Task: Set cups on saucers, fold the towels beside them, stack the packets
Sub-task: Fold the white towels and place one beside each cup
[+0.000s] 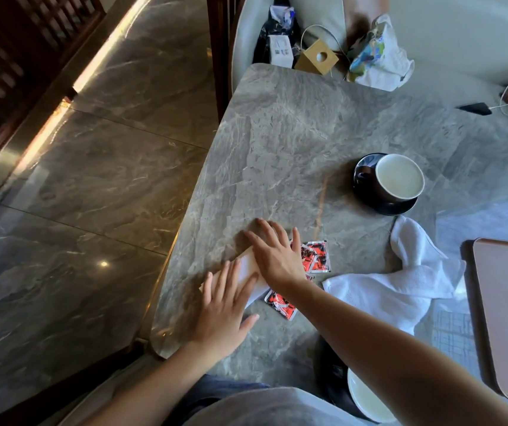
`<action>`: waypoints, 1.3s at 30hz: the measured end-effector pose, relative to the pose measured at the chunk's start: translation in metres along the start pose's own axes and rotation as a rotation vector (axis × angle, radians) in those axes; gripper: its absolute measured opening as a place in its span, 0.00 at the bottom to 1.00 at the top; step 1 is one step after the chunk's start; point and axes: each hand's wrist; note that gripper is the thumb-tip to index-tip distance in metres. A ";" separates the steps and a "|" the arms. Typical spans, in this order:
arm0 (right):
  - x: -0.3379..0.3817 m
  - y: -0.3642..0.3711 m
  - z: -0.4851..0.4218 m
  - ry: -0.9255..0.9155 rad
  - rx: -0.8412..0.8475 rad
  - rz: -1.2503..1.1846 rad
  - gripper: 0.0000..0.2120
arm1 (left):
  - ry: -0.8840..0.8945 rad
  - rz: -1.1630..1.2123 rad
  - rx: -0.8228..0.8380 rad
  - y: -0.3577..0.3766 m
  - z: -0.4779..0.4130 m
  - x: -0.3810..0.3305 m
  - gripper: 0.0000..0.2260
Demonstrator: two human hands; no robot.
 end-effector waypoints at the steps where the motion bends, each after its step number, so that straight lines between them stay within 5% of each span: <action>1: -0.002 0.002 -0.001 -0.002 0.013 0.002 0.23 | -0.008 -0.009 0.004 0.002 -0.001 -0.001 0.36; 9: -0.002 0.000 -0.007 -0.010 0.037 -0.013 0.23 | 0.018 -0.037 -0.015 0.003 -0.003 -0.001 0.36; 12: -0.003 -0.016 -0.002 0.049 -0.076 -0.247 0.22 | -0.011 0.001 -0.015 -0.008 -0.005 0.002 0.27; 15: -0.011 -0.032 0.022 0.182 -0.175 -0.582 0.10 | -0.121 0.229 -0.020 -0.017 -0.011 0.011 0.20; 20: -0.018 -0.031 0.061 0.274 0.164 -0.460 0.05 | -0.166 0.303 -0.046 -0.011 -0.010 0.016 0.21; 24: -0.002 -0.023 0.073 0.348 0.335 -0.663 0.08 | -0.253 0.398 -0.082 -0.008 -0.008 0.011 0.23; 28: 0.020 -0.019 0.073 0.477 0.274 -0.810 0.04 | -0.304 0.621 -0.172 -0.007 0.002 0.003 0.20; 34: 0.035 -0.016 0.072 0.535 0.192 -0.876 0.19 | -0.532 1.081 -0.103 -0.010 0.003 -0.010 0.20; 39: 0.037 -0.018 0.074 0.415 0.166 -0.843 0.08 | -0.635 1.275 -0.082 -0.016 0.004 -0.023 0.19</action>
Point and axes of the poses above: each hand's wrist, its own z-axis away from the middle knuckle, its own y-axis out of the palm, x = y × z, and after that the axes turned 2 degrees about -x, right-handed
